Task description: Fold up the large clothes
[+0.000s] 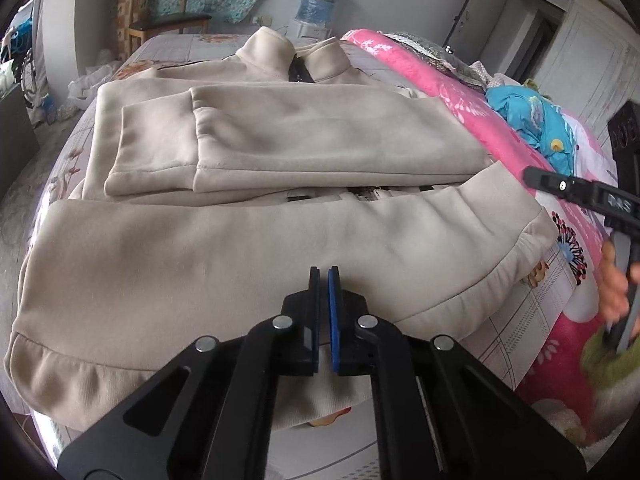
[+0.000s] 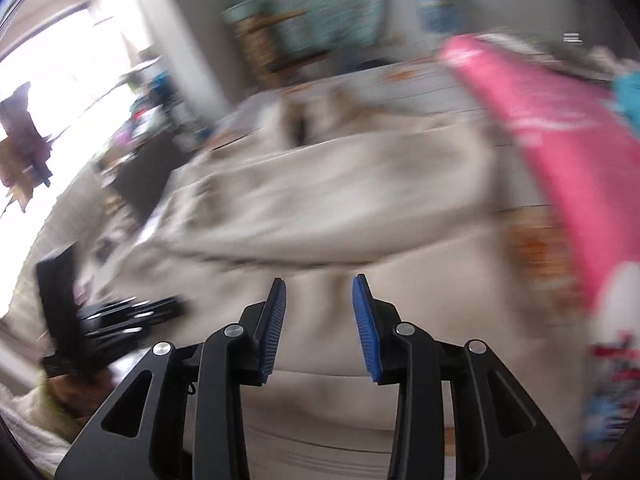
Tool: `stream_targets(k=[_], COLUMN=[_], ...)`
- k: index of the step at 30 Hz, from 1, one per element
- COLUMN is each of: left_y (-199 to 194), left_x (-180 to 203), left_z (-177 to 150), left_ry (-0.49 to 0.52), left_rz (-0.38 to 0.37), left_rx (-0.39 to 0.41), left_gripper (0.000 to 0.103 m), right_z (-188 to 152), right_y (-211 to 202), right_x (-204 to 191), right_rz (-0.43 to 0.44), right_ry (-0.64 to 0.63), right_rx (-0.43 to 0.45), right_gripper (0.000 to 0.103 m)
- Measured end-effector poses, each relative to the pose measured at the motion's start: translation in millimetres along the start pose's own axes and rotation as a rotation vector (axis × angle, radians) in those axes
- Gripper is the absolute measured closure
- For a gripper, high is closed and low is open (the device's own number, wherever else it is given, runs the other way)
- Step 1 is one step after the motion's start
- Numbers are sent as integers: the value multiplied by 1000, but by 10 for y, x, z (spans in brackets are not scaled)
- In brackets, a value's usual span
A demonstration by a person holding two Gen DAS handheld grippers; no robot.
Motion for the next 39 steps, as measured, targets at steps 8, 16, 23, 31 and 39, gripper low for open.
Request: stream_targets(k=[8, 16, 23, 31, 39], left_y=[5, 16, 15, -479, -1007], left_x=[29, 50, 50, 13, -270], left_z=[37, 67, 69, -16, -759], left_ry=[25, 40, 36, 18, -254], left_rz=[32, 45, 43, 33, 33], left_rx=[-13, -32, -31, 37, 15], left_gripper=[98, 98, 98, 83, 55], right_z=[71, 4, 30, -162, -558], right_y=[305, 303, 269, -397, -306], right_x=[448, 427, 567, 372, 733], right_rz=[-130, -242, -212, -130, -16], right_ry=[-28, -90, -30, -20, 315], right_rx=[-77, 46, 26, 73, -102], right_gripper=[94, 97, 93, 49, 47])
Point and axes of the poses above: each gripper's, at about its wrist camera, not at the fingertips, and y roughly the way its jaws point, x to its right, z to its top, the point moved 1 cm from there along y, roughly the way its jaws point, and after that the axes turned 15 degrees about y, right-handed, at the moved point
